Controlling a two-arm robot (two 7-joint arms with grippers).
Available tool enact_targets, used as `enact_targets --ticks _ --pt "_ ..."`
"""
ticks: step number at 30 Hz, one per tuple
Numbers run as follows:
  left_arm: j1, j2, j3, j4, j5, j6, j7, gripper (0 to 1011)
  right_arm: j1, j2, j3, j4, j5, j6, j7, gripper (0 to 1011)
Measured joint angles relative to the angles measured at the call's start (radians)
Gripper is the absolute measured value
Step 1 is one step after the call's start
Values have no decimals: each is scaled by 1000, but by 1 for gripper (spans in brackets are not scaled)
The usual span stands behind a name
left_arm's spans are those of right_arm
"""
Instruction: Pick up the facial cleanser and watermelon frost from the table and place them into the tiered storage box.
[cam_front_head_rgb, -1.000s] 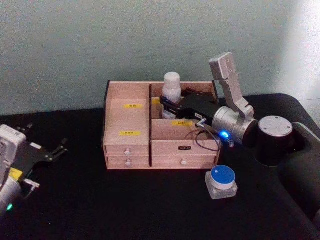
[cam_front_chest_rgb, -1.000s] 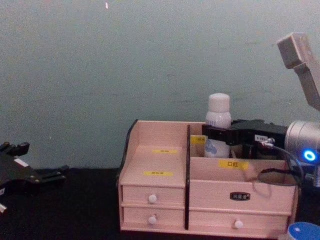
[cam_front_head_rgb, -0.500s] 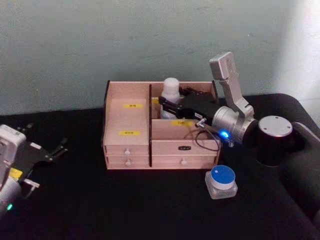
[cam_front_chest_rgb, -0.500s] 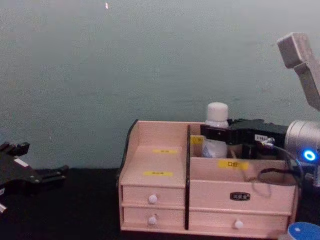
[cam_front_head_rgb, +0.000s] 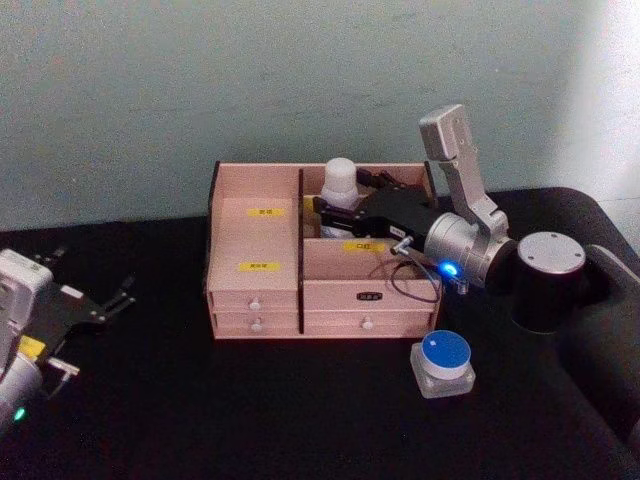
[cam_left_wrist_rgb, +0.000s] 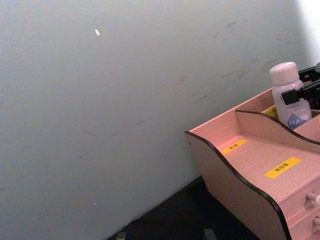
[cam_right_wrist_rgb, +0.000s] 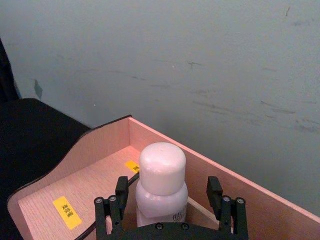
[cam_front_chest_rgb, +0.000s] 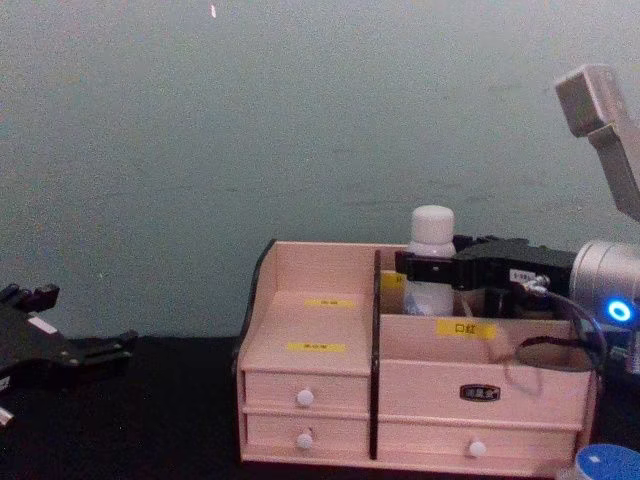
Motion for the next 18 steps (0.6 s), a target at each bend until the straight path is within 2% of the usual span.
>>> enact_targets --ticks 4,11,15,18 --pt "0 0 0 0 0 0 0 1001 -2 1 0 -3 0 -1 1 1000" --pt "0 0 0 0 0 0 0 1001 -28 18 7 -68 0 -9 -5 1000" --pt "0 0 0 0 0 0 0 1001 -51 32 15 -123 2 -8 -11 1000" --pt "0 0 0 0 0 0 0 1001 -87 55 26 -199 14 -1 -14 1000"
